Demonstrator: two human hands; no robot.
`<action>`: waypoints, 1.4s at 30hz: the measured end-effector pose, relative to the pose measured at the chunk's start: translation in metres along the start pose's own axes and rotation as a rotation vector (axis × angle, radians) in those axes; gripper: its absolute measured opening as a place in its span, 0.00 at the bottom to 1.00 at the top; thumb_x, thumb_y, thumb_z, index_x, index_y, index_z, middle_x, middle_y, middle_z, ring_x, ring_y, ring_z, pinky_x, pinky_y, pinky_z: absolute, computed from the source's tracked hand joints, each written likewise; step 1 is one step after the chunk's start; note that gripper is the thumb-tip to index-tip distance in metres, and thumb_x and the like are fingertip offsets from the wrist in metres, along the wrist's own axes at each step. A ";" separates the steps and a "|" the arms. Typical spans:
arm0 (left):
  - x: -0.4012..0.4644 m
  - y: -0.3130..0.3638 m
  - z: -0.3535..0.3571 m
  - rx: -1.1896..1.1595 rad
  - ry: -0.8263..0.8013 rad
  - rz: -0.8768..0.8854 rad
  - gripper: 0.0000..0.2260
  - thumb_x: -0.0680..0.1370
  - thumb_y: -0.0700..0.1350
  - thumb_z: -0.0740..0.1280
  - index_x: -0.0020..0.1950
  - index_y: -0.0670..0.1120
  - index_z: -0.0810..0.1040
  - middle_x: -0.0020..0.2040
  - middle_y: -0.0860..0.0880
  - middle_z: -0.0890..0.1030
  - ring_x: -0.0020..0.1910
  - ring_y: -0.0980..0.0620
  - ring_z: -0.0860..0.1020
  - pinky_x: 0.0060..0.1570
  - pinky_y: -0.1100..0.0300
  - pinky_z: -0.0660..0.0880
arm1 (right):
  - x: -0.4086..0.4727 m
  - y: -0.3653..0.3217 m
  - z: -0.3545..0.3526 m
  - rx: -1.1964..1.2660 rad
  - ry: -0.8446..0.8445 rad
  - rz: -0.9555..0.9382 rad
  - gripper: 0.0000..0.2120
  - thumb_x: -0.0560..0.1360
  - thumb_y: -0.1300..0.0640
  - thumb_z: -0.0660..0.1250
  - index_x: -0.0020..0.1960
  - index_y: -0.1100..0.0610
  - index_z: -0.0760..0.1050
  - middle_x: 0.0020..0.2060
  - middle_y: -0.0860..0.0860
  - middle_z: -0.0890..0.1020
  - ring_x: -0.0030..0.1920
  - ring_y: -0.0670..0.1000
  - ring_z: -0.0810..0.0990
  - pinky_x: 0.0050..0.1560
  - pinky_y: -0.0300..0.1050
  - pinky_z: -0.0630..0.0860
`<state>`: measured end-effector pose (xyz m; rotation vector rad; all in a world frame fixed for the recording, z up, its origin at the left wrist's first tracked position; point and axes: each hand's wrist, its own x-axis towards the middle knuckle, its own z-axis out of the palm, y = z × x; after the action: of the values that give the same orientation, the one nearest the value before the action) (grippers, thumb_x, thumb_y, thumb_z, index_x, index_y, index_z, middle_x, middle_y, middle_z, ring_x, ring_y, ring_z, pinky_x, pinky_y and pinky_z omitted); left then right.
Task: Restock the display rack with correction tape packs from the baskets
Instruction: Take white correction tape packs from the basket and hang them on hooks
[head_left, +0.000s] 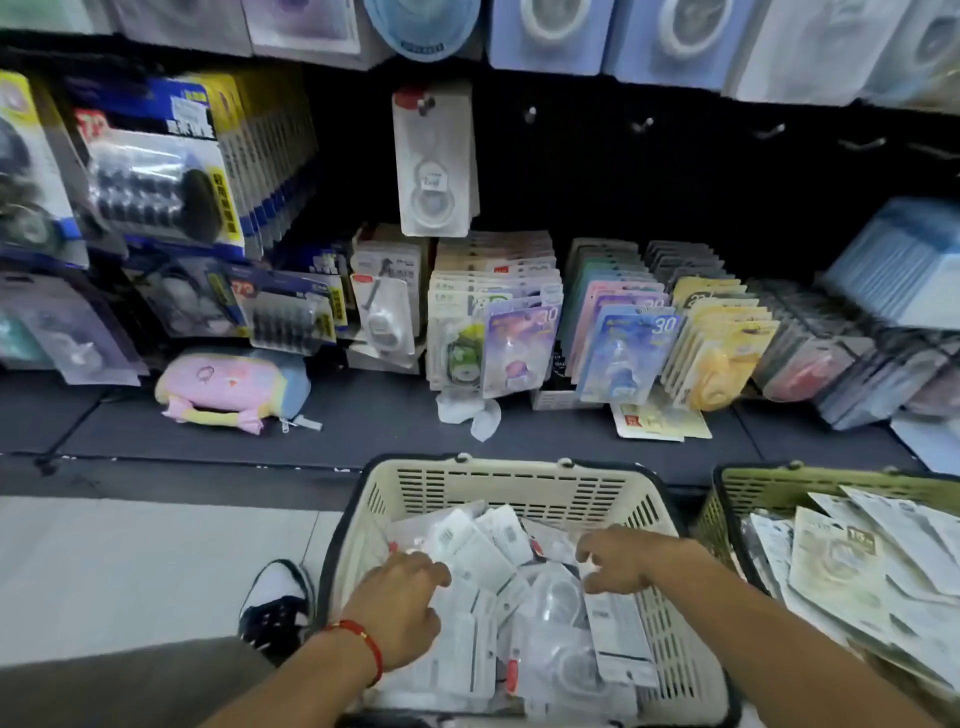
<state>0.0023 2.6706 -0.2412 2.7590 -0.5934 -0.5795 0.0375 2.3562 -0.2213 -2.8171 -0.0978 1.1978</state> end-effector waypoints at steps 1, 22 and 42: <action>-0.003 0.000 0.017 -0.040 -0.045 -0.024 0.21 0.83 0.46 0.63 0.77 0.53 0.71 0.76 0.51 0.72 0.75 0.49 0.68 0.74 0.55 0.67 | 0.001 0.008 0.018 0.009 -0.021 0.015 0.27 0.82 0.45 0.66 0.78 0.51 0.67 0.74 0.54 0.73 0.71 0.57 0.74 0.69 0.49 0.71; -0.007 0.031 0.053 -0.414 0.094 -0.184 0.21 0.80 0.43 0.71 0.74 0.50 0.76 0.71 0.46 0.78 0.70 0.48 0.76 0.70 0.59 0.69 | -0.018 0.025 0.068 0.785 0.971 0.314 0.13 0.80 0.60 0.67 0.64 0.55 0.79 0.51 0.58 0.85 0.40 0.51 0.79 0.40 0.40 0.75; -0.011 0.000 0.033 -1.164 0.135 -0.472 0.19 0.79 0.40 0.74 0.68 0.52 0.78 0.58 0.51 0.85 0.61 0.46 0.81 0.65 0.46 0.77 | 0.000 -0.001 0.128 0.075 0.146 -0.062 0.28 0.75 0.45 0.74 0.71 0.49 0.68 0.66 0.51 0.74 0.66 0.54 0.74 0.65 0.52 0.73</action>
<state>-0.0215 2.6698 -0.2668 1.7530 0.3756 -0.5606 -0.0550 2.3634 -0.3098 -2.8029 -0.1268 0.9593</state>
